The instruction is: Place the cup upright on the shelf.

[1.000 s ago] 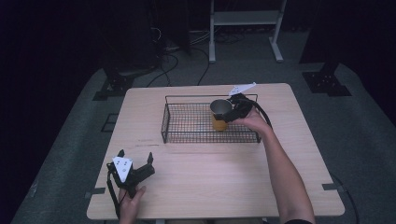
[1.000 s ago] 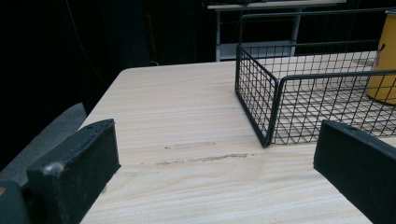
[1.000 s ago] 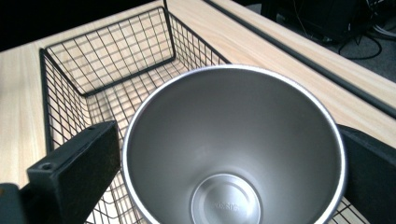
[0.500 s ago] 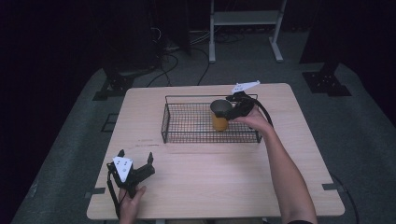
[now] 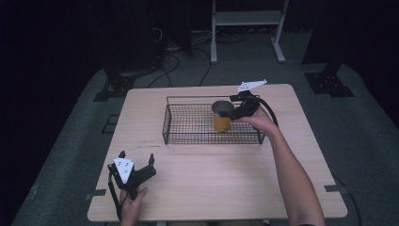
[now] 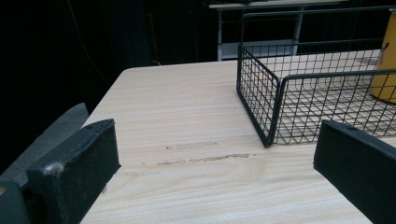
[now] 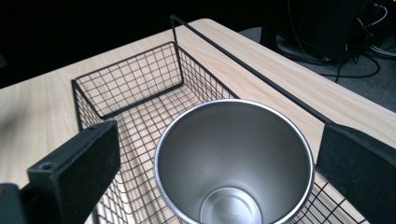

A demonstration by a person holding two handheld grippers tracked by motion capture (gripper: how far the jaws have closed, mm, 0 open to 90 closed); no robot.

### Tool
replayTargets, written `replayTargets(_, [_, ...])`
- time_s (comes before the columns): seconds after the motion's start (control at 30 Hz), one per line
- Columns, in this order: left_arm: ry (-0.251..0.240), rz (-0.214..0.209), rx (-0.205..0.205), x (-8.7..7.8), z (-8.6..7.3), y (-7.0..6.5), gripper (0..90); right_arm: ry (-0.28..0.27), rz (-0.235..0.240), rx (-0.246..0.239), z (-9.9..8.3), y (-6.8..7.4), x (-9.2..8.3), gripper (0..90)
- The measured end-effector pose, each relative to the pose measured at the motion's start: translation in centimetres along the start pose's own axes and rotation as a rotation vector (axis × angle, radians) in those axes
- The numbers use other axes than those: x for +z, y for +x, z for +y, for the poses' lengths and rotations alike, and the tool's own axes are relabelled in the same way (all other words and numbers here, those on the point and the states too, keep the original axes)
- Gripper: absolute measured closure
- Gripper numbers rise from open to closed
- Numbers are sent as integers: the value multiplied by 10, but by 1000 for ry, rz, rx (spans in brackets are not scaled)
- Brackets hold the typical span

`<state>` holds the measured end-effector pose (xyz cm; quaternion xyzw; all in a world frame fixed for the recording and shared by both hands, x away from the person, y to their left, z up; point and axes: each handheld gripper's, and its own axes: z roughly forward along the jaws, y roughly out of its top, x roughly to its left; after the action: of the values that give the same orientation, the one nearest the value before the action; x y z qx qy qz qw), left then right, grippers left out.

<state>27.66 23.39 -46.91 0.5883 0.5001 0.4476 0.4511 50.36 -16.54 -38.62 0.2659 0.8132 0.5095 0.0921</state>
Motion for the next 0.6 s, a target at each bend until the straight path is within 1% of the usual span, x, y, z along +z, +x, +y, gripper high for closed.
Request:
replayTargets(0.2, [1,-1,-3,0,0,0,0,-14,0,-14,3,3,-11,0])
replayTargets(0.4, [-2,-3,-1,-1,0,0,0,-46,6,-16,2,8,-24,0])
replayTargets(0.5, [-1,-2,-2,-1,0,0,0,-57,20,-2,-2,10,-29,0])
replayTargets(0.6, [-1,-1,-2,-1,0,0,0,-51,37,0,-2,13,-33,0])
